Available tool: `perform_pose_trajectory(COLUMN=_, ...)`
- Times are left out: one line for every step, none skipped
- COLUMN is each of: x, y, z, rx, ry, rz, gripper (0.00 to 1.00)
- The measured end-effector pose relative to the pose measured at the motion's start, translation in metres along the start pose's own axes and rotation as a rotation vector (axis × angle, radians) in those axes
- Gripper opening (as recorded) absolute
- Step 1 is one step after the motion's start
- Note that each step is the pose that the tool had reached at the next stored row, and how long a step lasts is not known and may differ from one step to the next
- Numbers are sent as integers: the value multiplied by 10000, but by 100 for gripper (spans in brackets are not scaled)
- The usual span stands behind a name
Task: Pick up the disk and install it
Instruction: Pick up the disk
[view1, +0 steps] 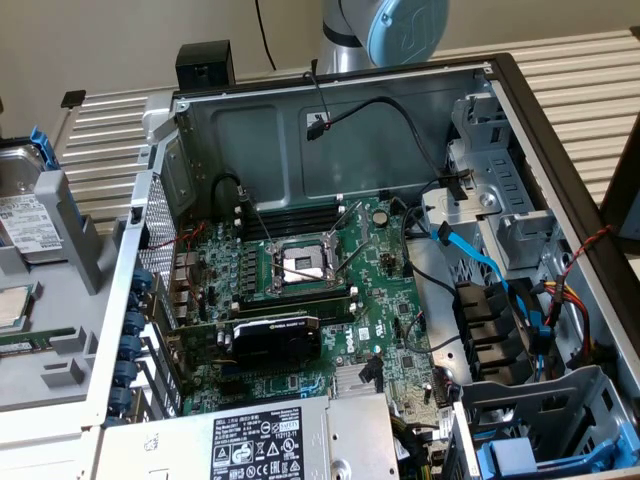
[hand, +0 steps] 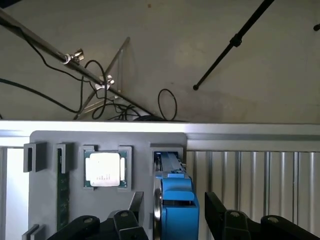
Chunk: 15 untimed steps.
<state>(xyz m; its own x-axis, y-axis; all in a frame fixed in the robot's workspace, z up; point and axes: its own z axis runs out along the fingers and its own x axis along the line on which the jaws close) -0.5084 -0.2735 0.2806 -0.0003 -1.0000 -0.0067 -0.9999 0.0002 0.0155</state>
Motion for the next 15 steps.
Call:
perform_pose_trajectory(x=0, y=0, z=4, rx=-3, ry=0, rz=0, gripper=60)
perform_pose_trajectory(x=0, y=0, z=9, rx=-2, ry=-1, rz=0, gripper=60)
perform_pose_trajectory(x=0, y=0, z=11, rx=-4, ry=-1, rz=0, gripper=58)
perform_pose_trajectory(x=0, y=0, z=14, rx=-4, ry=-1, rz=0, gripper=58)
perform_pose_trajectory(x=0, y=0, z=19, rx=-2, ry=-2, rz=0, gripper=58)
perform_pose_trajectory(x=0, y=0, z=22, rx=-4, ry=-2, rz=0, gripper=51)
perform_pose_trajectory(x=0, y=-1, z=27, rx=-9, ry=-3, rz=0, gripper=51)
perform_pose_trajectory(x=0, y=-1, z=29, rx=-25, ry=-2, rz=1, gripper=51)
perform_pose_trajectory(x=0, y=-1, z=31, rx=-41, ry=-1, rz=1, gripper=51)
perform_pose_trajectory(x=0, y=-1, z=34, rx=-62, ry=0, rz=5, gripper=51)
perform_pose_trajectory(x=0, y=-1, z=35, rx=-78, ry=10, rz=8, gripper=51)
perform_pose_trajectory(x=0, y=-1, z=35, rx=-87, ry=14, rz=9, gripper=51)
perform_pose_trajectory(x=0, y=-1, z=35, rx=-87, ry=14, rz=10, gripper=51)
perform_pose_trajectory(x=0, y=-1, z=35, rx=-88, ry=15, rz=10, gripper=51)
perform_pose_trajectory(x=0, y=0, z=36, rx=-88, ry=16, rz=12, gripper=51)
